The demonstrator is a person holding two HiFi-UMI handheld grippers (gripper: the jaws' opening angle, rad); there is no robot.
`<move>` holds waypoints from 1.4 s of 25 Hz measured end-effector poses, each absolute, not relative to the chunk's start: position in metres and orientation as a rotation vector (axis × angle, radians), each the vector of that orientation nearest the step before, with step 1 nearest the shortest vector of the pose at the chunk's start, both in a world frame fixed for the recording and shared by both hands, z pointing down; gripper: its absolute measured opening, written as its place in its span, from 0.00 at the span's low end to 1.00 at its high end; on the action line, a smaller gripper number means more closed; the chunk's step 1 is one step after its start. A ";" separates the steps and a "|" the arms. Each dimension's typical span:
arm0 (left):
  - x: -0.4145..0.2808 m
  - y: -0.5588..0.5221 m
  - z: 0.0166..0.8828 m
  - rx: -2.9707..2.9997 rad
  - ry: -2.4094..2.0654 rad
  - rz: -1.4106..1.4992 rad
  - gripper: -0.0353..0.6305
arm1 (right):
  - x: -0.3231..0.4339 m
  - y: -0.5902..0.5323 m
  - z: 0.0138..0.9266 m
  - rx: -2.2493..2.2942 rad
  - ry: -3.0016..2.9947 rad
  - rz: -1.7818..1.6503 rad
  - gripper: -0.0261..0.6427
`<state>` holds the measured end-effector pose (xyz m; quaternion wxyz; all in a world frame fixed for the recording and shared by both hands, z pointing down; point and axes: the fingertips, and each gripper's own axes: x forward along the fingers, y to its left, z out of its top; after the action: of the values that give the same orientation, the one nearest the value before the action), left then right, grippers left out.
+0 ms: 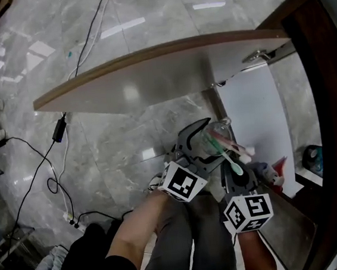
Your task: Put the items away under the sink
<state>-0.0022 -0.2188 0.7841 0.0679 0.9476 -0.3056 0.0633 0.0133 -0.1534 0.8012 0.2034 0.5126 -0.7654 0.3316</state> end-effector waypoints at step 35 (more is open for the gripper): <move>0.108 -0.280 0.916 2.884 -0.760 0.175 0.63 | 0.117 -0.206 0.933 1.793 -1.968 0.746 0.10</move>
<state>0.1081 -0.2801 0.9157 0.0770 0.9624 -0.2537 0.0584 0.1175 -0.2063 0.9327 0.1871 0.6371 -0.6992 0.2651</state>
